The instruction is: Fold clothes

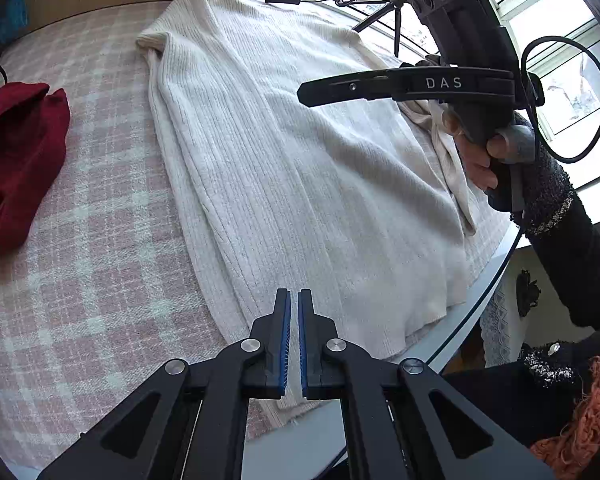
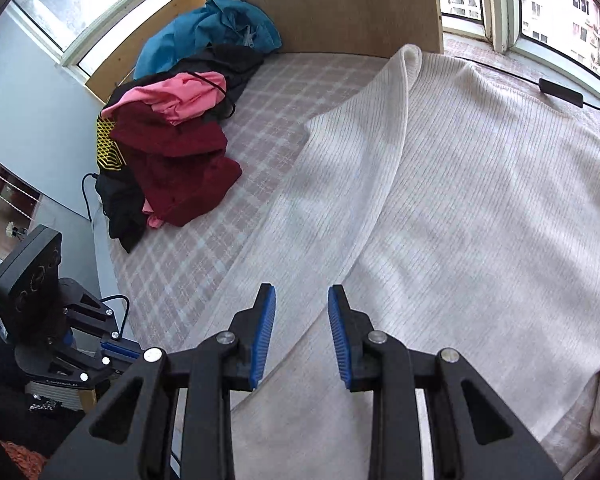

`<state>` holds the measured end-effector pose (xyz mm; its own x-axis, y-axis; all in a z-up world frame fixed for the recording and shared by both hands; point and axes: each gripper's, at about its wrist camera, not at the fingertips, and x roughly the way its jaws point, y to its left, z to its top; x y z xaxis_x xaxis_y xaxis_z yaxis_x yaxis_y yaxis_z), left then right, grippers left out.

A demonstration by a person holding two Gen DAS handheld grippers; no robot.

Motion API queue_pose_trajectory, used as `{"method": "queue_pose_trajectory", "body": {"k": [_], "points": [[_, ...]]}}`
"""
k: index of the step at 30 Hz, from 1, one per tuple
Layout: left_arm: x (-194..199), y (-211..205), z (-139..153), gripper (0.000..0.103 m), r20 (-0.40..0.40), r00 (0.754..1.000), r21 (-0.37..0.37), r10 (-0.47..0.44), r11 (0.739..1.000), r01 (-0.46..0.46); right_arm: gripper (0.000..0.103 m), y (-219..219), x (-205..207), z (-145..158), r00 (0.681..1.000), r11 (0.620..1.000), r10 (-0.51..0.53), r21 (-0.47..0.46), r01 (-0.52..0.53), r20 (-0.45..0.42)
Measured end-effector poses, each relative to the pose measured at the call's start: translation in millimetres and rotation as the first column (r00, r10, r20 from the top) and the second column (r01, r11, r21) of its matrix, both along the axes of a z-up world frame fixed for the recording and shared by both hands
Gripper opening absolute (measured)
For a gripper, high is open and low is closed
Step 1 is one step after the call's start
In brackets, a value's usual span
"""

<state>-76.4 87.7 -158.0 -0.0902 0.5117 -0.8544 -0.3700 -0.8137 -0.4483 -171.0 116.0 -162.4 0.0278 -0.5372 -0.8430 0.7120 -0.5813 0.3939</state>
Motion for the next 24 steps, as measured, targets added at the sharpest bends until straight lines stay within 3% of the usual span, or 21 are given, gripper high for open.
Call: {"method": "queue_pose_trajectory", "body": {"k": [5, 8, 10, 12, 14, 18, 22, 24], "points": [[14, 0, -24, 0.005, -0.005, 1.0, -0.111, 0.028, 0.993, -0.028, 0.031, -35, 43, -36, 0.998, 0.997, 0.045, 0.065, -0.041, -0.054], [19, -7, -17, 0.004, -0.006, 0.998, -0.127, 0.07, 0.989, -0.07, 0.032, -33, 48, -26, 0.998, 0.997, 0.059, 0.059, -0.057, -0.035], [21, -9, -11, 0.004, -0.016, 0.995, -0.132, 0.096, 0.986, -0.098, 0.032, -5, 42, -7, 0.999, 0.999, -0.003, 0.033, 0.005, -0.045], [23, -9, -8, 0.016, -0.02, 0.993, -0.136, 0.118, 0.984, -0.119, 0.032, 27, 34, 11, 0.994, 0.996, -0.083, 0.014, 0.084, -0.064], [26, -8, -9, 0.025, -0.015, 0.991, -0.138, 0.133, 0.981, -0.134, 0.032, 80, 20, 23, 0.969, 0.973, -0.229, 0.008, 0.23, -0.095], [31, -2, -14, 0.025, 0.005, 0.989, -0.15, 0.147, 0.978, -0.145, 0.033, 169, -11, 18, 0.874, 0.872, -0.47, 0.089, 0.482, -0.127], [33, 6, -21, 0.025, 0.019, 0.991, -0.172, 0.129, 0.977, -0.124, 0.033, 203, -46, -9, 0.819, 0.807, -0.566, 0.141, 0.573, -0.092], [33, 9, -22, 0.025, 0.012, 0.993, -0.188, 0.117, 0.976, -0.113, 0.033, 202, -57, -22, 0.815, 0.804, -0.578, 0.14, 0.578, -0.039]]}}
